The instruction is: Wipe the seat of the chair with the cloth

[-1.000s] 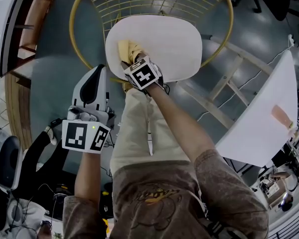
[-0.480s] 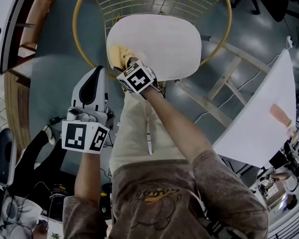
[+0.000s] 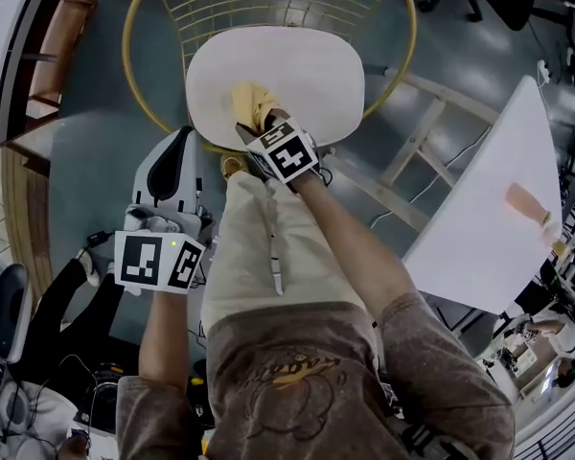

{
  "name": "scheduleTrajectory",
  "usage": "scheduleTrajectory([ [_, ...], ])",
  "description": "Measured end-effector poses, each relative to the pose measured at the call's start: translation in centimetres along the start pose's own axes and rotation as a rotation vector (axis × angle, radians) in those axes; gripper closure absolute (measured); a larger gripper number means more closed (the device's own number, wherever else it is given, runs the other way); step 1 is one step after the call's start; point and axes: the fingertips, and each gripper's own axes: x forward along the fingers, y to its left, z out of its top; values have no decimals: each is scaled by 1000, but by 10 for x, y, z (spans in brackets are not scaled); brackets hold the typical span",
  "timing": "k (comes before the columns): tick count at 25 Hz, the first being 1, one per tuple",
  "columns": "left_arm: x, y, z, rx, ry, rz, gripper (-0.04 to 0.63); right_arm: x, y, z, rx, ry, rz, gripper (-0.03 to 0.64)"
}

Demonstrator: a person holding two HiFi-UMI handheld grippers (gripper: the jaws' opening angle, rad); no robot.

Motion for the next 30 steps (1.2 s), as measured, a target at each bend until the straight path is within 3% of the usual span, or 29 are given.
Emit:
scheduleTrajectory([
  [6, 8, -33, -5, 7, 7, -41, 589, -62, -53, -33, 58, -23, -116, 506],
  [18, 17, -56, -6, 36, 26, -107, 589, -142, -126, -97, 164, -7, -355, 506],
  [24, 25, -61, -7, 46, 37, -128, 589, -154, -148, -125, 215, 17, -419, 506],
  [30, 27, -59, -8, 47, 41, -121, 589, -141, -151, -143, 208, 63, -416, 506],
])
